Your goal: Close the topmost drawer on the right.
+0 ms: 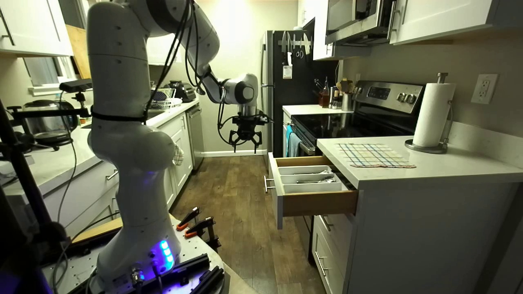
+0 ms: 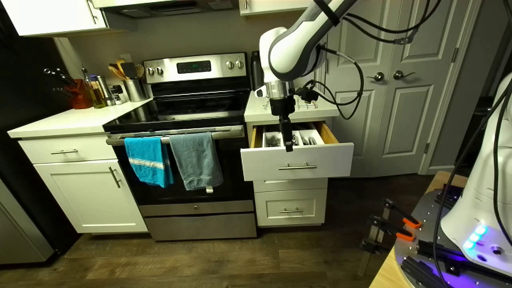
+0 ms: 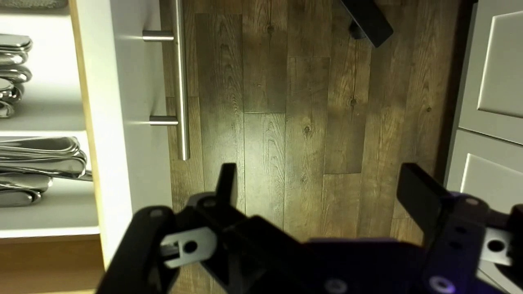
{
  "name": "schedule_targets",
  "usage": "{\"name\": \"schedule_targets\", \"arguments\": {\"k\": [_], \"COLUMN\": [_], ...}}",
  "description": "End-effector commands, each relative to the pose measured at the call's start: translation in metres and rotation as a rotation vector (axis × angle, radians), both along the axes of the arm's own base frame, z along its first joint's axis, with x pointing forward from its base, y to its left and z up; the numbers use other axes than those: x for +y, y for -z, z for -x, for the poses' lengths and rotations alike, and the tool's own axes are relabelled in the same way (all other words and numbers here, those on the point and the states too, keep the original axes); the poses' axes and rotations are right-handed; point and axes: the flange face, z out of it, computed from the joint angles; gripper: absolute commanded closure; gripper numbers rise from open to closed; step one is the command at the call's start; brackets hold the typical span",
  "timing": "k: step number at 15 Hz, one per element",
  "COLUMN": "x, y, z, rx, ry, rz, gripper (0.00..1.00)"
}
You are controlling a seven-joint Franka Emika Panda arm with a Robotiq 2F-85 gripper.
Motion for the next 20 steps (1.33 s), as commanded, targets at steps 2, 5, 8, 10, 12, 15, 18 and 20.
{"name": "schedule_targets", "arguments": {"k": [2, 5, 8, 10, 12, 15, 18, 20], "x": [-0.010, -0.021, -0.033, -0.041, -0.047, -0.052, -0.057, -0.061], "y": [0.026, 0.041, 0.056, 0.066, 0.073, 0.082, 0.081, 0.076], "z": [-0.022, -0.035, -0.044, -0.048, -0.050, -0.052, -0.056, -0.059], "rx": [-0.022, -0.031, -0.032, -0.025, -0.018, -0.004, -0.020, -0.036], "ry": [-0.051, -0.044, -0.028, -0.014, -0.001, 0.006, 0.007, -0.008], "rz": [-0.009, -0.013, -0.019, -0.016, -0.015, -0.010, 0.010, 0.033], "gripper": [0.00, 0.00, 0.00, 0.00, 0.00, 0.00, 0.00, 0.00]}}
